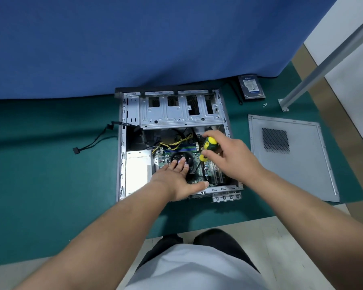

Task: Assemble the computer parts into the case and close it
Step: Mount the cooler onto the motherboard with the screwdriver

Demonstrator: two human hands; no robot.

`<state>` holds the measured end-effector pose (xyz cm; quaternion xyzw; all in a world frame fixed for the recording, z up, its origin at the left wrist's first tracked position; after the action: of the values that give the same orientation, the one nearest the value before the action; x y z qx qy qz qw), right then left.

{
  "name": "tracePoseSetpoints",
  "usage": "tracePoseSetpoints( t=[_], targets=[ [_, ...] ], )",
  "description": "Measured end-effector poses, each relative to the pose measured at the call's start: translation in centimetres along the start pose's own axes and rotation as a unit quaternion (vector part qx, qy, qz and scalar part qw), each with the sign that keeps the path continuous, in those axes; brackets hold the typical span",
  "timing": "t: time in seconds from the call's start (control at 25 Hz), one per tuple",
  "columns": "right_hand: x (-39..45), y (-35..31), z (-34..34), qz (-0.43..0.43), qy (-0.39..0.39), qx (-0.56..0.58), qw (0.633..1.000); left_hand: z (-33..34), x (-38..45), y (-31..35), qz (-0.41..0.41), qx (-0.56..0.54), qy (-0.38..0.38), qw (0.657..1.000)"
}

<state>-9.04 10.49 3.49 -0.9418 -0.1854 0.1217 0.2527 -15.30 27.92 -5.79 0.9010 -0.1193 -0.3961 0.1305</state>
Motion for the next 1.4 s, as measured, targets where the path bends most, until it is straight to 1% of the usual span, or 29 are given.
tracePoseSetpoints(
  t=[0.08,0.16,0.24,0.32,0.52,0.8,1.08,1.4],
  targets=[
    [0.7,0.0,-0.5,-0.001,-0.001,-0.011,1.0,-0.1,-0.1,0.0,0.001,-0.002,-0.003,1.0],
    [2.0,-0.5,-1.3,-0.009,0.024,-0.017,1.0,-0.1,-0.2,0.0,0.002,-0.005,-0.005,1.0],
    [3.6,-1.4,-1.8,-0.011,0.047,0.013,0.999,-0.2,-0.1,-0.1,0.003,-0.005,-0.004,1.0],
    [4.8,-2.6,-1.2,-0.019,0.032,0.047,0.998,-0.2,-0.1,-0.1,0.004,-0.01,-0.004,1.0],
    [6.4,-4.3,1.8,-0.04,-0.025,0.049,0.998,-0.2,0.1,-0.1,0.005,-0.021,0.0,1.0],
    [7.0,-4.3,2.5,-0.04,-0.018,0.058,0.997,-0.1,0.1,-0.2,0.006,-0.024,0.001,1.0],
    [6.7,-4.7,3.6,-0.039,-0.039,0.052,0.997,0.0,0.1,-0.2,0.004,-0.03,0.002,1.0],
    [6.7,-4.7,3.3,-0.042,-0.026,0.047,0.998,0.0,0.2,-0.2,0.004,-0.026,0.005,1.0]
  ],
)
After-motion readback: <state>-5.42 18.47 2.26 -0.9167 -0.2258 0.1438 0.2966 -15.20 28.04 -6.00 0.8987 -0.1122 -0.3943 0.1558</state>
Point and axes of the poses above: each hand's wrist, its own x-axis towards the middle knuckle, its own z-axis out of the palm, y = z × x, the point moved 2 cm from there along x, towards the middle knuckle, and after that the axes turned 7 degrees about z, right-handed, at the moved point
